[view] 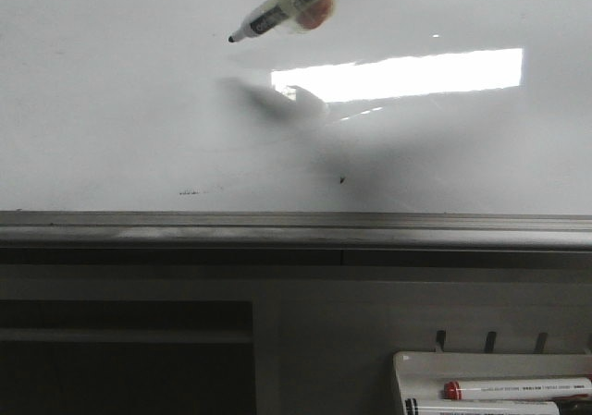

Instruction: Write number 2 on whiteboard

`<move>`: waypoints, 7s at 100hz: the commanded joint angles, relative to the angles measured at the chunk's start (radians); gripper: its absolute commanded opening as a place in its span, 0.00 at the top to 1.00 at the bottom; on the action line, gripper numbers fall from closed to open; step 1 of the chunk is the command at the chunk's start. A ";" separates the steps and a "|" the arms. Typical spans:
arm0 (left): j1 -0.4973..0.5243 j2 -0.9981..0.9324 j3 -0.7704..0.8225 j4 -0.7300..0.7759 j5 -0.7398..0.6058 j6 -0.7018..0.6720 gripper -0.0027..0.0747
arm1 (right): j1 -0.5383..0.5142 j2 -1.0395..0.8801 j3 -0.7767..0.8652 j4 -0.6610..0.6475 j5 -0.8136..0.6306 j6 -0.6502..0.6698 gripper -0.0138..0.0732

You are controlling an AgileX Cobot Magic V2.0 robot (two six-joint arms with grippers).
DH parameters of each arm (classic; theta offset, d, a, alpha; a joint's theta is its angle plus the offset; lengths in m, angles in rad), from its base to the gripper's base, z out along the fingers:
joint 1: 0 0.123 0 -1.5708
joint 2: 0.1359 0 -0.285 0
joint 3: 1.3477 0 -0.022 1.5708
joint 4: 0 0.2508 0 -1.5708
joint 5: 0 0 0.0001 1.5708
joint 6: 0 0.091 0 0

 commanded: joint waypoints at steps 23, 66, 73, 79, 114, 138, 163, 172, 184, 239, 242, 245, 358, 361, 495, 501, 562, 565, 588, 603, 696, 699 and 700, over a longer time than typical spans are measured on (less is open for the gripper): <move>0.002 0.009 -0.029 -0.010 -0.077 -0.008 0.99 | -0.008 0.062 -0.120 -0.029 -0.034 0.001 0.92; 0.002 0.009 -0.029 -0.010 -0.082 -0.008 0.99 | -0.141 0.089 -0.202 -0.033 0.098 0.001 0.91; 0.002 0.009 -0.029 -0.010 -0.082 -0.008 0.99 | -0.146 0.063 -0.197 -0.033 0.159 0.001 0.91; 0.002 0.009 -0.029 -0.010 -0.082 -0.008 0.99 | -0.146 0.038 -0.179 -0.033 0.190 0.001 0.91; 0.002 0.009 -0.029 -0.010 -0.082 -0.008 0.99 | 0.004 0.068 -0.094 -0.014 0.179 0.001 0.91; 0.002 0.009 -0.029 -0.008 -0.079 -0.008 0.99 | 0.018 0.116 -0.103 -0.014 0.146 0.003 0.91; 0.002 0.009 -0.029 0.002 -0.078 -0.008 0.99 | -0.072 -0.007 -0.015 -0.014 0.212 0.035 0.91; 0.002 0.009 -0.029 0.002 -0.076 -0.008 0.99 | -0.097 -0.052 0.019 -0.014 0.240 0.035 0.91; 0.002 0.009 -0.029 0.002 -0.072 -0.008 0.99 | -0.103 -0.074 0.037 -0.014 0.271 0.047 0.91; -0.256 0.106 -0.029 0.266 0.000 0.003 0.47 | 0.162 -0.064 -0.104 -0.041 0.380 -0.001 0.91; -0.288 0.127 -0.029 0.288 0.000 0.003 0.47 | 0.169 -0.055 -0.114 -0.041 0.386 -0.001 0.91; -0.314 0.155 -0.029 0.315 0.000 0.003 0.47 | 0.176 -0.046 -0.121 -0.041 0.388 -0.001 0.91; -0.433 0.581 -0.041 0.544 -0.279 0.003 0.96 | 0.287 -0.004 -0.196 -0.003 0.424 -0.001 0.91; -0.433 0.581 -0.041 0.544 -0.279 0.003 0.99 | 0.287 -0.004 -0.196 -0.003 0.424 -0.001 0.91; -0.252 0.624 -0.041 -0.400 -0.332 -0.013 0.99 | 0.165 -0.152 -0.196 -0.003 0.170 0.001 0.20; -0.240 0.647 -0.043 -0.435 -0.313 -0.036 0.99 | 0.165 -0.149 -0.196 -0.003 0.170 0.001 0.20; -0.235 0.788 -0.139 -0.456 -0.215 -0.054 0.99 | 0.165 -0.149 -0.196 -0.003 0.227 0.001 0.20; -0.233 0.788 -0.139 -0.456 -0.209 -0.054 0.99 | 0.165 -0.149 -0.196 -0.003 0.229 0.001 0.20; -0.233 0.788 -0.139 -0.456 -0.209 -0.054 0.99 | 0.165 -0.149 -0.196 -0.003 0.232 0.001 0.20; -0.233 0.788 -0.139 -0.456 -0.229 -0.054 0.81 | 0.165 -0.149 -0.196 -0.003 0.243 0.001 0.20; -0.235 0.455 -0.075 -0.358 -0.178 -0.054 0.79 | 0.165 -0.189 -0.192 0.008 0.304 0.027 0.93; -0.235 0.423 -0.068 -0.350 -0.186 -0.054 0.88 | 0.165 -0.201 -0.183 0.003 0.305 0.027 0.92; -0.235 0.415 -0.068 -0.348 -0.188 -0.054 0.92 | 0.165 -0.208 -0.181 0.003 0.302 0.027 0.91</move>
